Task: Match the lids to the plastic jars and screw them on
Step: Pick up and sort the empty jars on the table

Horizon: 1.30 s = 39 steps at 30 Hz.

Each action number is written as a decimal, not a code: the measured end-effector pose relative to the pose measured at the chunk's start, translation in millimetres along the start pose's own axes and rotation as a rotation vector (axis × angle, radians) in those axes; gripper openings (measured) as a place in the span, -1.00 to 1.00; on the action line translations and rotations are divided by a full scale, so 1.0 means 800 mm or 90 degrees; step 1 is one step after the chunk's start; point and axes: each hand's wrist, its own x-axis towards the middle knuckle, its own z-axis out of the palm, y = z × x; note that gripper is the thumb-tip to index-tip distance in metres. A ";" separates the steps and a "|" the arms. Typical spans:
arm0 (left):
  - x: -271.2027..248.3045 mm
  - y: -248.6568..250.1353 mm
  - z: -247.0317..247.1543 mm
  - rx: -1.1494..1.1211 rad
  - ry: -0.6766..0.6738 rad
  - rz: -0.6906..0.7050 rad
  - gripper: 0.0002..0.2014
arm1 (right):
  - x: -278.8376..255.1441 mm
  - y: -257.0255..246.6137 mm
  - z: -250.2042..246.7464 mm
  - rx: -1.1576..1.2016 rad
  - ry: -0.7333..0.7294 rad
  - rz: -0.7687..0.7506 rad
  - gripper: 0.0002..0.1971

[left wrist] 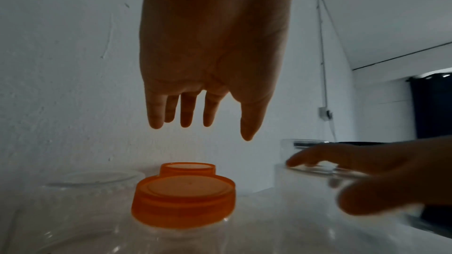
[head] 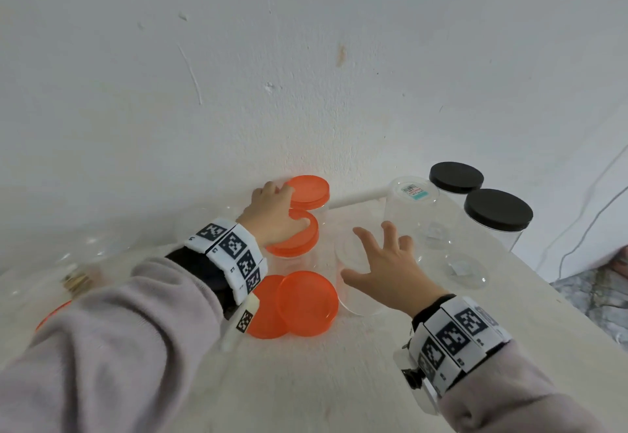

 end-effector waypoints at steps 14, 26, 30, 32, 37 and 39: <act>-0.216 -0.100 0.055 0.017 -0.119 0.052 -0.49 | -0.025 0.005 -0.043 -0.005 -0.139 0.094 0.19; -0.227 -0.143 0.070 0.182 -0.236 -0.123 -0.24 | -0.096 -0.008 -0.050 0.346 -0.158 0.105 0.22; -0.222 -0.142 0.077 0.230 -0.220 -0.136 -0.24 | -0.109 -0.023 -0.047 0.423 -0.195 0.098 0.15; -0.220 -0.142 0.078 0.230 -0.214 -0.150 -0.23 | -0.110 -0.026 -0.042 0.443 -0.211 0.091 0.09; -0.218 -0.145 0.076 0.222 -0.214 -0.159 -0.16 | -0.114 -0.034 -0.032 0.552 -0.261 0.108 -0.07; -0.219 -0.146 0.075 0.215 -0.218 -0.158 -0.13 | -0.117 -0.036 -0.030 0.608 -0.282 0.120 -0.13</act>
